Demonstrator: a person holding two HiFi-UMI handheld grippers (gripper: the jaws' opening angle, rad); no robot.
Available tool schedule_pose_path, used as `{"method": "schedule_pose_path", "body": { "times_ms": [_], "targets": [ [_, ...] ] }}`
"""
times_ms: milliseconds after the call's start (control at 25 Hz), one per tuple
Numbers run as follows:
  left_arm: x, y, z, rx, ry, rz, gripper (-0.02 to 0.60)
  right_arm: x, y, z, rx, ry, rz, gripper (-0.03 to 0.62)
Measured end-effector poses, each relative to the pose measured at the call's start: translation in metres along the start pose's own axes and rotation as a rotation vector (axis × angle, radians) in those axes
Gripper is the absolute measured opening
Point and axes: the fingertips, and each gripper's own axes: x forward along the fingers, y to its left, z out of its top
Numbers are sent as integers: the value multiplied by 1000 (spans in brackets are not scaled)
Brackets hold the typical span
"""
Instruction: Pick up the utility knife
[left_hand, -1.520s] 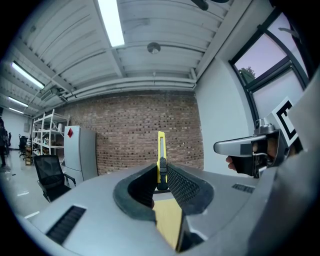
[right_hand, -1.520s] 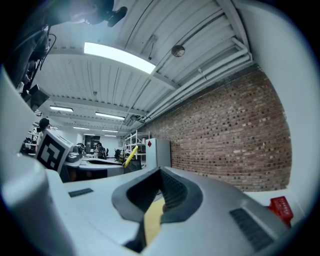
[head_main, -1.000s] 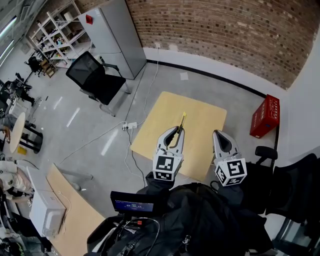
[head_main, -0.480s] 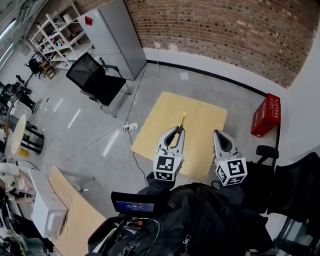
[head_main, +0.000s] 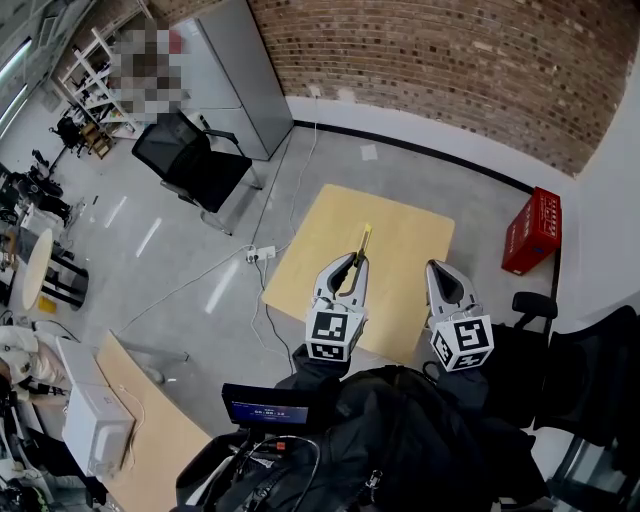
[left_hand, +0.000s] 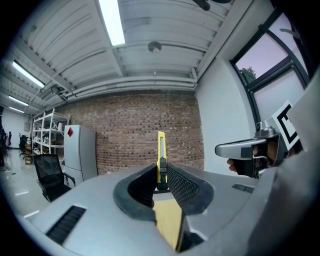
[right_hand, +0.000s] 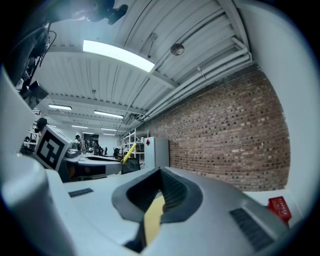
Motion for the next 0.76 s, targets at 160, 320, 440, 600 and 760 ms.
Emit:
{"method": "schedule_pose_path", "body": {
  "times_ms": [160, 320, 440, 600, 760],
  "targets": [
    [0, 2, -1, -5, 3, 1, 69, 0, -1, 0, 1, 2, -3, 3],
    [2, 2, -4, -5, 8, -2, 69, 2, -1, -2, 2, 3, -1, 3],
    [3, 3, -7, -2, 15, -5, 69, 4, 0, -3, 3, 5, 3, 3],
    [5, 4, -9, 0, 25, -7, 69, 6, 1, -4, 5, 9, 5, 3],
    [8, 7, -12, 3, 31, -13, 69, 10, 0, -5, 4, 10, 2, 3]
  ]
}}
